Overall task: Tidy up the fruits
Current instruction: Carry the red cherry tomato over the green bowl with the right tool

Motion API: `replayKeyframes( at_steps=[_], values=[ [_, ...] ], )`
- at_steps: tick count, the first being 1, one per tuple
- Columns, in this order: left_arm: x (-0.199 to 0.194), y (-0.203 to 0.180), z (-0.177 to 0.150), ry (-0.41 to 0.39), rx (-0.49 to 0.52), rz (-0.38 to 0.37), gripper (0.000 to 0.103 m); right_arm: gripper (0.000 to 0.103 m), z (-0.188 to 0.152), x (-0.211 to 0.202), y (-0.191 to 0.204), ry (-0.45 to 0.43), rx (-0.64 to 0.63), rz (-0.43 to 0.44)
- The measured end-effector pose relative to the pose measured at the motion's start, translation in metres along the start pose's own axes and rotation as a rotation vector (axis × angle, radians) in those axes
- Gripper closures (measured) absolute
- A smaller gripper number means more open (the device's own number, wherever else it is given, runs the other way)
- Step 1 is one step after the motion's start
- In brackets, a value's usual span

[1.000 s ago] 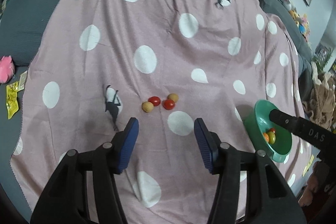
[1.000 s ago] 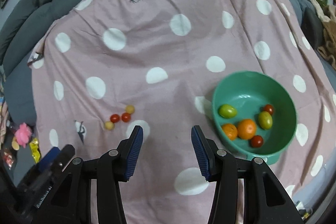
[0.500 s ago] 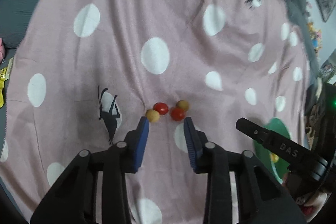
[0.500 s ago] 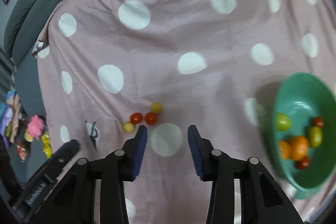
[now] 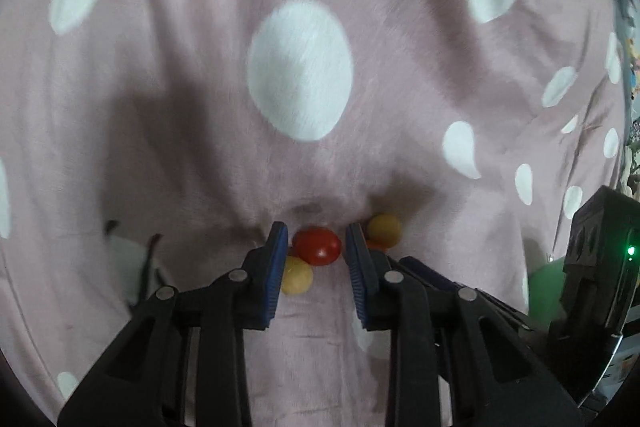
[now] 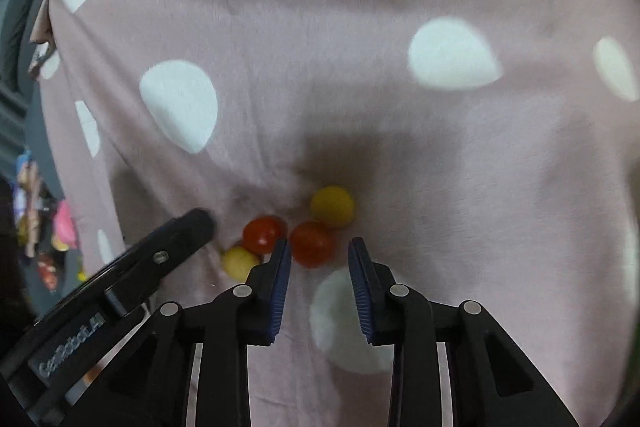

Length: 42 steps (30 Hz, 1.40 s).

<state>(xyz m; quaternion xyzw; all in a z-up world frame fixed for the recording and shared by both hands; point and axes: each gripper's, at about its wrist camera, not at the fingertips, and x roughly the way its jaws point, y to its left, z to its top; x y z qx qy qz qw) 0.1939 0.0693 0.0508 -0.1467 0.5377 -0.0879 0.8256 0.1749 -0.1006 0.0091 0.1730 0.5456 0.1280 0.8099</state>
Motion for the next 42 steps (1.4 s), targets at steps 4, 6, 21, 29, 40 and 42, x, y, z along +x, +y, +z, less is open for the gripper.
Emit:
replayKeyframes(
  at_steps=[4, 6, 21, 29, 40, 42],
  values=[
    [0.009, 0.008, 0.004, 0.024, -0.04, -0.036, 0.076, 0.071, 0.002, 0.005, 0.006, -0.017, -0.061, -0.008],
    [0.012, 0.011, 0.004, 0.039, -0.049, -0.047, 0.076, 0.071, 0.0, 0.006, 0.009, -0.017, -0.07, -0.002],
    [0.028, -0.009, -0.015, 0.07, 0.047, 0.035, 0.075, 0.076, -0.032, -0.044, -0.023, -0.04, -0.004, -0.079],
    [-0.01, -0.027, -0.033, 0.026, 0.092, 0.05, 0.076, 0.076, -0.058, -0.114, -0.043, -0.155, 0.073, -0.128],
    [-0.085, -0.057, -0.082, -0.08, 0.015, -0.132, 0.075, 0.076, -0.091, -0.167, -0.041, -0.294, 0.081, -0.07],
    [-0.092, -0.07, -0.089, -0.101, 0.005, -0.134, 0.075, 0.076, -0.093, -0.173, -0.043, -0.314, 0.084, -0.104]
  ],
)
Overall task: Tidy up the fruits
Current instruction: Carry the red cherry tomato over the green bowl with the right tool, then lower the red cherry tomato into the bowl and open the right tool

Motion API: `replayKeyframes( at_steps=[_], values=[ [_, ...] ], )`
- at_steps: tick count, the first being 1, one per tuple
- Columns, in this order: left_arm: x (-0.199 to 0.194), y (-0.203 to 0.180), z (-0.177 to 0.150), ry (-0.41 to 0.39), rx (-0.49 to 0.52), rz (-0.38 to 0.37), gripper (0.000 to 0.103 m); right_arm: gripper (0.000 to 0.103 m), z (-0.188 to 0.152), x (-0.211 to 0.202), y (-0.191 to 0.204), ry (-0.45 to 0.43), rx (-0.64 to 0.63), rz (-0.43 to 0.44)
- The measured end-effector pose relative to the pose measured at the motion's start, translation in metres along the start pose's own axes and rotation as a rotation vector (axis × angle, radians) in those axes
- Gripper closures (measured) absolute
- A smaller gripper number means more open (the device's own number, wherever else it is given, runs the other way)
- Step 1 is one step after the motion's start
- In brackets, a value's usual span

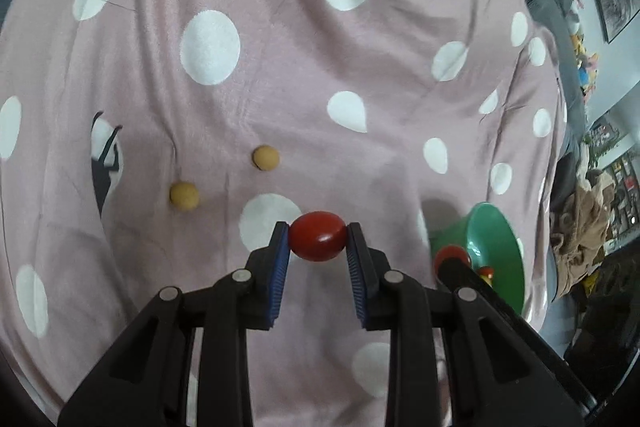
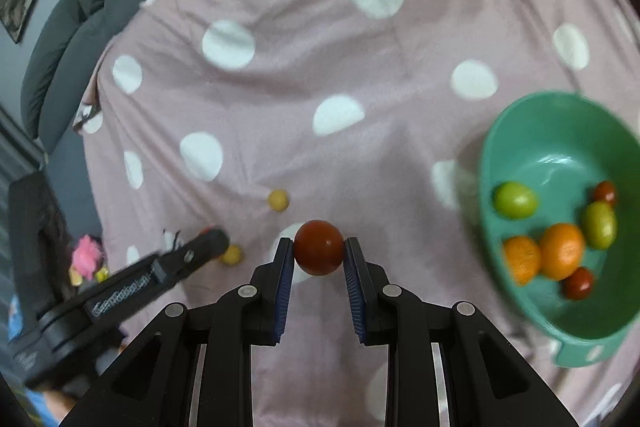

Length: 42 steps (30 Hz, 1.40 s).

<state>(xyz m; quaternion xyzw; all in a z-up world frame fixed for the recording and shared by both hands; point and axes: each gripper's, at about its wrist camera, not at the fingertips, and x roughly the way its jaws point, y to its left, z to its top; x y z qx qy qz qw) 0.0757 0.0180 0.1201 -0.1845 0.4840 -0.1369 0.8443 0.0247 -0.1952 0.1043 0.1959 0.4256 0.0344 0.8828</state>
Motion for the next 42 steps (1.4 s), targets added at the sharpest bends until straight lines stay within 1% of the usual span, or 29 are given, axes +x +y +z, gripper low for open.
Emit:
replayKeyframes(
  at_steps=[2, 4, 6, 8, 9, 10, 12, 16, 18, 23, 27, 29, 34, 37, 42],
  values=[
    [-0.008, -0.009, -0.01, -0.026, 0.015, 0.023, 0.075, 0.076, 0.002, -0.007, -0.004, -0.022, -0.003, -0.011],
    [-0.007, -0.02, -0.013, -0.035, 0.026, 0.018, 0.075, 0.076, 0.005, -0.014, -0.014, -0.045, 0.028, -0.011],
    [-0.005, -0.026, -0.015, -0.054, 0.04, 0.008, 0.075, 0.076, 0.008, -0.015, -0.022, -0.047, 0.046, 0.001],
    [-0.001, -0.037, -0.02, -0.076, 0.076, 0.046, 0.075, 0.076, 0.011, -0.018, -0.032, -0.059, 0.067, 0.008],
    [0.001, -0.04, -0.023, -0.084, 0.087, 0.056, 0.075, 0.076, 0.011, -0.023, -0.037, -0.074, 0.076, -0.004],
    [0.003, -0.045, -0.025, -0.081, 0.091, 0.051, 0.075, 0.076, 0.012, -0.026, -0.041, -0.09, 0.074, -0.029],
    [0.006, -0.05, -0.029, -0.066, 0.082, 0.013, 0.075, 0.076, 0.012, -0.031, -0.049, -0.103, 0.074, -0.065],
    [0.009, -0.07, -0.038, -0.074, 0.137, 0.029, 0.075, 0.076, 0.015, -0.035, -0.065, -0.102, 0.092, -0.073],
    [0.012, -0.079, -0.043, -0.069, 0.154, 0.006, 0.075, 0.076, 0.016, -0.041, -0.07, -0.117, 0.088, -0.096],
    [0.018, -0.104, -0.052, -0.073, 0.204, -0.023, 0.075, 0.076, 0.017, -0.058, -0.085, -0.156, 0.098, -0.105],
    [0.021, -0.129, -0.058, -0.077, 0.255, -0.049, 0.075, 0.076, 0.018, -0.065, -0.098, -0.167, 0.112, -0.14],
    [0.023, -0.142, -0.061, -0.082, 0.28, -0.056, 0.075, 0.076, 0.018, -0.068, -0.104, -0.172, 0.123, -0.143],
    [0.03, -0.163, -0.064, -0.082, 0.305, -0.067, 0.075, 0.076, 0.018, -0.074, -0.12, -0.189, 0.147, -0.178],
    [0.036, -0.173, -0.068, -0.071, 0.321, -0.087, 0.075, 0.076, 0.019, -0.078, -0.128, -0.198, 0.156, -0.21],
    [0.049, -0.187, -0.072, -0.042, 0.338, -0.096, 0.075, 0.076, 0.018, -0.089, -0.144, -0.224, 0.191, -0.233]
  ],
)
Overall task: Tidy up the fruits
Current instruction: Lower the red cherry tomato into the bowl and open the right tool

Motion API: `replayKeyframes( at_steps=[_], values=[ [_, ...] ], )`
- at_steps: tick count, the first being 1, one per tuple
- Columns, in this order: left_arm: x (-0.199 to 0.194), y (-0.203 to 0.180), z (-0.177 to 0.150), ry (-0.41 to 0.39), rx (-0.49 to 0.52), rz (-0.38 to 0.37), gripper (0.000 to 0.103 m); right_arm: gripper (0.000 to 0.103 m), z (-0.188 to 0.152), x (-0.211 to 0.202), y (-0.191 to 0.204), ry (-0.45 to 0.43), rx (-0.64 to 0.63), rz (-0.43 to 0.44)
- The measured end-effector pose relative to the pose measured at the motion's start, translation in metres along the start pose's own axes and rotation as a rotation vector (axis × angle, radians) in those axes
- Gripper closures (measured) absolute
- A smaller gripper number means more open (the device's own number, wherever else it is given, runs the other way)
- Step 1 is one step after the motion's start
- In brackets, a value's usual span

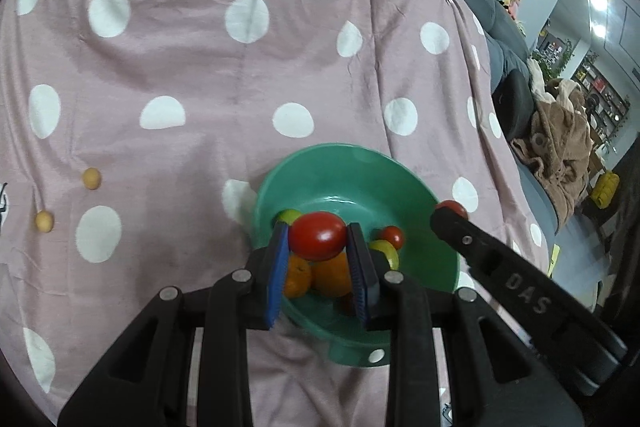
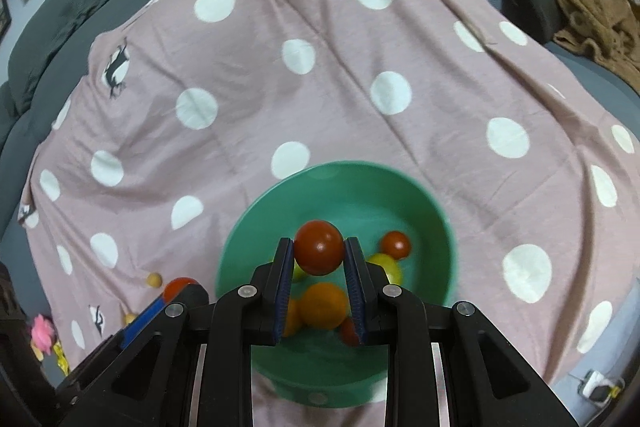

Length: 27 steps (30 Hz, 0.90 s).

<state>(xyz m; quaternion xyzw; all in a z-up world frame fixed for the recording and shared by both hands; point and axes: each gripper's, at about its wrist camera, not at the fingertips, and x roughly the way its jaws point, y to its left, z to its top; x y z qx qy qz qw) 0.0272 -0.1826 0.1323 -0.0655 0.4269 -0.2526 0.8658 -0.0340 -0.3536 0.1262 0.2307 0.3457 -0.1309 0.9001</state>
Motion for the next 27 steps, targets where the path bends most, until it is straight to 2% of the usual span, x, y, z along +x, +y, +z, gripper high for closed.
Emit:
replayKeyframes(
  at_steps=[6, 10, 20, 27],
  values=[
    [0.009, -0.017, 0.0, 0.022, 0.029, -0.03, 0.075, 0.076, 0.005, -0.001, -0.013, -0.014, 0.013, -0.04],
    [0.013, -0.033, -0.001, 0.024, 0.067, -0.03, 0.075, 0.076, 0.007, 0.007, -0.021, 0.009, 0.021, -0.057],
    [0.03, -0.042, -0.007, 0.057, 0.083, -0.038, 0.075, 0.076, 0.01, 0.01, -0.038, 0.017, 0.048, -0.104],
    [0.043, -0.049, -0.014, 0.089, 0.11, -0.032, 0.075, 0.075, 0.009, 0.022, -0.044, 0.059, 0.037, -0.147]
  ],
)
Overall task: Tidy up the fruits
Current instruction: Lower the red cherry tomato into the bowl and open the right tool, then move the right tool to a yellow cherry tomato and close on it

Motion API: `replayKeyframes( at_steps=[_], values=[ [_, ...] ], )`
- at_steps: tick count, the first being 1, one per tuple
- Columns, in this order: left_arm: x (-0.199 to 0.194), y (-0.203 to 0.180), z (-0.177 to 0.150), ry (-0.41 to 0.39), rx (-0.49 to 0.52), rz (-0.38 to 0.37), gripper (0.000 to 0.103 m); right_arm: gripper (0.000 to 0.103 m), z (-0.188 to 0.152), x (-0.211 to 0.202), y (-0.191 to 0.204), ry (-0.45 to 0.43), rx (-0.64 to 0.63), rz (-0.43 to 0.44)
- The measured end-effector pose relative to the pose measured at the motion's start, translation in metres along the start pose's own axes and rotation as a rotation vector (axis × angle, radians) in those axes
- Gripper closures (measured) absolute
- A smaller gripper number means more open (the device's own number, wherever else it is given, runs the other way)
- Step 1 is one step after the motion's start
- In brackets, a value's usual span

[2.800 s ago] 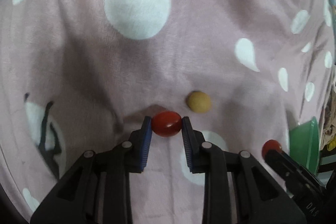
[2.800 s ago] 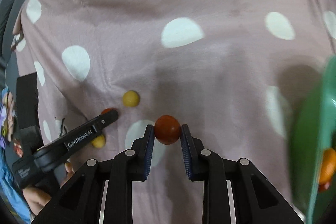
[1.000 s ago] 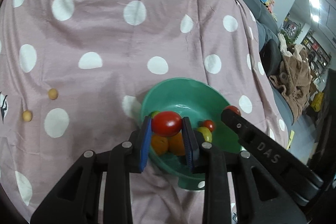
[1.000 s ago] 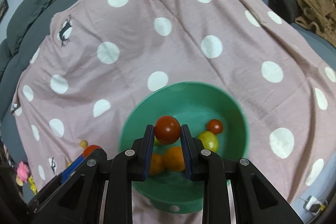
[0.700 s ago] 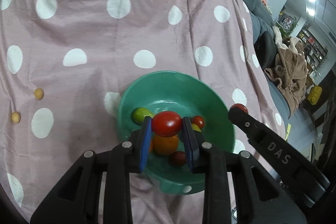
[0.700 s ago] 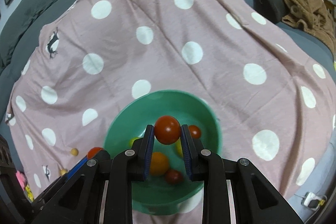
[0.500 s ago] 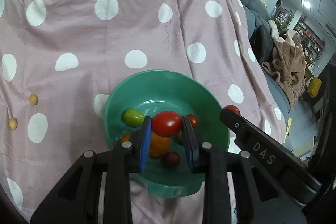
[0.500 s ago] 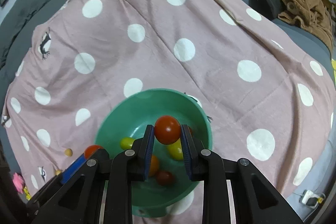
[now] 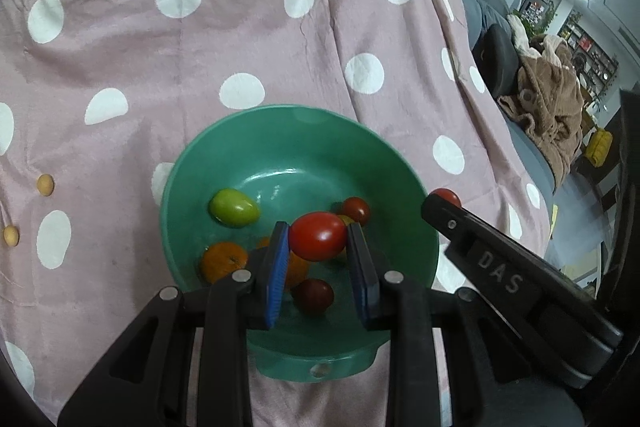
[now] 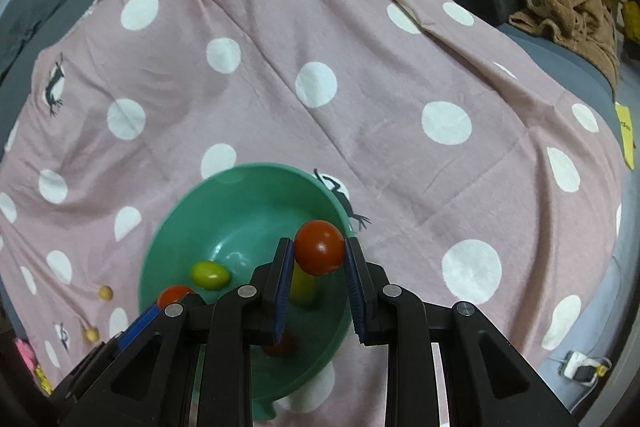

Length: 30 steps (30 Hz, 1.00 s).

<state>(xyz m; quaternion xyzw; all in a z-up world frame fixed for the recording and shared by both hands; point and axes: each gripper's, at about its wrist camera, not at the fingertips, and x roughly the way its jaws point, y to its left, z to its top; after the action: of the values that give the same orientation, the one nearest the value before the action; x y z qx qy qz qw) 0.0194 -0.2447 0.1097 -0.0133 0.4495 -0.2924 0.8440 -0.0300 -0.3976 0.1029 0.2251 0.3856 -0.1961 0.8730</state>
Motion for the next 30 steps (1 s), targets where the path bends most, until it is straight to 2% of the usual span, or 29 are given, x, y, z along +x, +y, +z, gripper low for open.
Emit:
replayKeyframes(
  at_steps=[7, 11, 14, 16, 19, 24, 30],
  values=[
    [0.011, 0.001, -0.002, 0.027, -0.011, -0.016, 0.074, 0.075, -0.002, 0.01, -0.004, 0.042, 0.008, -0.003],
    [0.008, 0.002, -0.002, 0.021, -0.007, -0.026, 0.074, 0.075, -0.003, 0.013, -0.002, 0.052, 0.015, 0.03],
    [0.002, 0.007, -0.005, 0.008, -0.015, -0.034, 0.059, 0.075, -0.002, 0.013, -0.002, 0.062, 0.03, 0.031],
    [-0.007, 0.011, -0.008, -0.007, -0.019, -0.056, 0.051, 0.068, -0.002, 0.009, 0.001, 0.042, 0.026, 0.018],
    [-0.024, 0.018, -0.009, -0.018, -0.015, -0.076, 0.047, 0.052, -0.002, 0.003, 0.007, 0.003, 0.002, 0.011],
    [-0.07, 0.053, 0.002, -0.076, -0.033, -0.013, 0.047, 0.052, -0.004, -0.011, 0.023, -0.039, -0.005, 0.044],
    [-0.131, 0.127, 0.012, -0.162, -0.1, 0.166, 0.046, 0.052, -0.011, -0.03, 0.068, -0.118, -0.073, 0.109]
  ],
)
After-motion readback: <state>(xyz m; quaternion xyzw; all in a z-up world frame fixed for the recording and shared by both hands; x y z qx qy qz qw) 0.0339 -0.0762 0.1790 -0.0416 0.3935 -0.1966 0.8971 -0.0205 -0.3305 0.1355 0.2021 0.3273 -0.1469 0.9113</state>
